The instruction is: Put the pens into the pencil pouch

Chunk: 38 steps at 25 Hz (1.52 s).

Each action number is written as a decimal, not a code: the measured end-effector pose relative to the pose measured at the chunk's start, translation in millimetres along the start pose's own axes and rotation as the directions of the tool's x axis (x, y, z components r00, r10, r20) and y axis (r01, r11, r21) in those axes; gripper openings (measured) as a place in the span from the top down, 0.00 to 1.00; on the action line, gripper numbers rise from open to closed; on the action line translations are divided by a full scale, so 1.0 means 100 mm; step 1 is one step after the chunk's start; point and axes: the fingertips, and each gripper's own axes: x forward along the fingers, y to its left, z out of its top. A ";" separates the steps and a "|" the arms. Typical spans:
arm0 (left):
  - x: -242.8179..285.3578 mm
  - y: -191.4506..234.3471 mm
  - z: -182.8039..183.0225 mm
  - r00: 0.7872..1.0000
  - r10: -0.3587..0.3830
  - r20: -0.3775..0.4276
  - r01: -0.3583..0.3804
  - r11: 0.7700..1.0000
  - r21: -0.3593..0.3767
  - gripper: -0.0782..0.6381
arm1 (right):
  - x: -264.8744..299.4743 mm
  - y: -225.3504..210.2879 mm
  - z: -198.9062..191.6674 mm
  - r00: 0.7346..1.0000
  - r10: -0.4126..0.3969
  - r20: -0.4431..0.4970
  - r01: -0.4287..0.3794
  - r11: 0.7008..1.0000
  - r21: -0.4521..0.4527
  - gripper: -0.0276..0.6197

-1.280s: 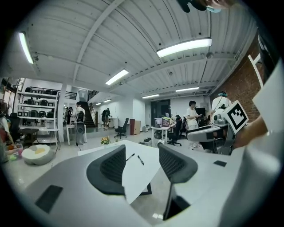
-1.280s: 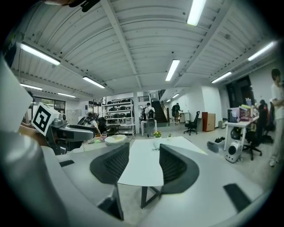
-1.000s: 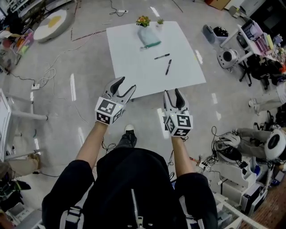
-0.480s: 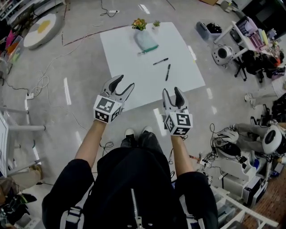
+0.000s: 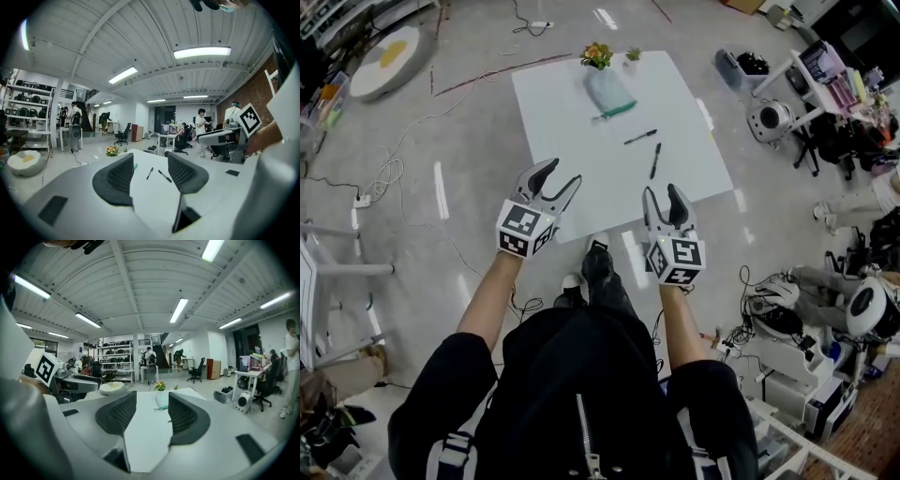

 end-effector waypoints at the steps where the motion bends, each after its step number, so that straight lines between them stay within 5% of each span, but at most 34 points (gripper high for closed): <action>1: 0.03 0.03 0.00 1.000 0.000 -0.002 0.000 1.000 0.002 0.56 | 0.05 -0.01 0.03 1.000 0.000 0.004 0.000 1.000 0.002 0.64; 24: 1.75 0.66 0.11 0.995 0.033 -0.089 -0.032 0.999 0.008 0.56 | 1.60 -0.95 -0.01 0.993 0.095 -0.067 -0.090 0.993 0.074 0.64; 30: 1.98 0.78 0.15 0.991 0.025 -0.134 -0.015 0.997 0.072 0.56 | 1.94 -0.99 -0.05 0.985 0.149 -0.087 -0.141 0.986 0.086 0.65; 38: 2.17 0.96 0.19 0.991 -0.012 -0.135 0.023 0.997 0.075 0.57 | 2.19 -1.05 -0.14 0.987 0.121 -0.109 -0.109 0.988 0.106 0.64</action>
